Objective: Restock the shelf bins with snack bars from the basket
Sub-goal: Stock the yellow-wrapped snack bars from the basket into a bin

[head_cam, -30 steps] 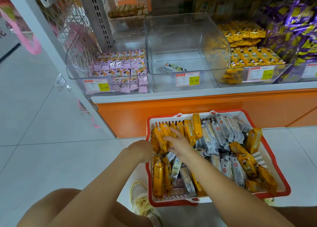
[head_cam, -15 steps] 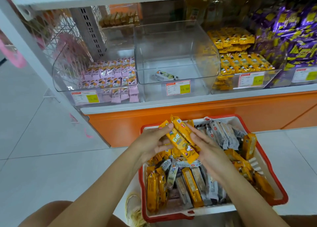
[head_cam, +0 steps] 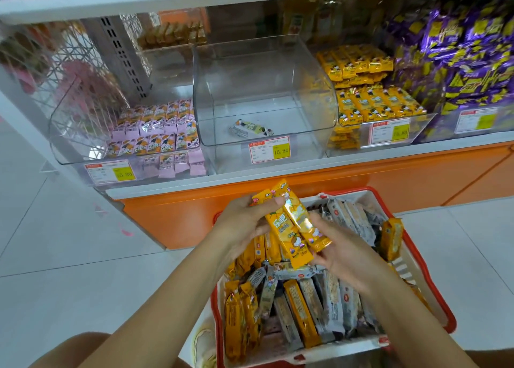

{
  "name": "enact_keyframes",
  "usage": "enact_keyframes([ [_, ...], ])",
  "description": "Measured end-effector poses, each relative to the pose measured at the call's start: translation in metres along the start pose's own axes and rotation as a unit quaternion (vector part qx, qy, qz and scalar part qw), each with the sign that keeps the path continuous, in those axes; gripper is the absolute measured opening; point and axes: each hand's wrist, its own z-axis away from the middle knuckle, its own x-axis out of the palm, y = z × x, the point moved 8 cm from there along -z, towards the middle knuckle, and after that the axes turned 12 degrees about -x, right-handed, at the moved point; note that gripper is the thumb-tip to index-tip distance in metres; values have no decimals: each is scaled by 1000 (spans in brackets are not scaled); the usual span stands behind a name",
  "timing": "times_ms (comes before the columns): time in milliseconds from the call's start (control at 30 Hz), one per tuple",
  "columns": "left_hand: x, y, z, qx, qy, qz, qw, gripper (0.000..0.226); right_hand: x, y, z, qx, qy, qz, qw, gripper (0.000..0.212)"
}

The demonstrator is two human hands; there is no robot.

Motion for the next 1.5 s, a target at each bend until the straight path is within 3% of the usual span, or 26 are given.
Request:
enact_keyframes([
  [167,12,14,-5,8,9,-74,997,30,0,-32,4,-28,-28,126,991,57],
  [267,19,23,-8,17,17,-95,995,32,-3,-48,4,-79,-4,273,959,33],
  [300,22,26,-9,21,19,-92,995,26,-1,-56,4,-120,-3,321,940,39],
  [400,35,34,-10,40,20,-71,996,17,12,-77,12,-229,14,456,860,90],
  [500,53,42,-5,59,-7,-37,998,18,23,-98,21,-355,70,629,688,81],
  [533,58,45,-2,67,-17,-34,997,22,22,-105,22,-374,91,636,668,76],
  [567,63,50,1,80,-25,-33,996,27,21,-112,22,-382,104,627,671,72],
  [633,66,65,8,127,-15,-40,991,32,12,-126,20,-384,110,573,716,70],
  [700,57,88,16,233,59,-106,965,22,-3,-151,16,-395,138,531,737,68],
  [767,44,110,27,343,176,-226,895,17,-22,-184,7,-421,191,548,697,64],
  [833,39,122,35,403,257,-336,812,20,-48,-215,-11,-414,259,574,658,60],
  [900,36,122,29,403,279,-394,777,25,-74,-237,-35,-373,309,594,642,57],
  [1000,38,116,14,377,277,-442,765,30,-97,-255,-69,-313,329,635,625,55],
  [1200,41,114,10,366,268,-463,762,36,-111,-254,-106,-233,326,740,540,48],
  [1367,41,113,10,363,265,-474,757,38,-118,-247,-108,-259,334,726,543,45],
  [1500,41,110,9,354,253,-506,745,44,-125,-244,-111,-214,338,731,552,46],
])
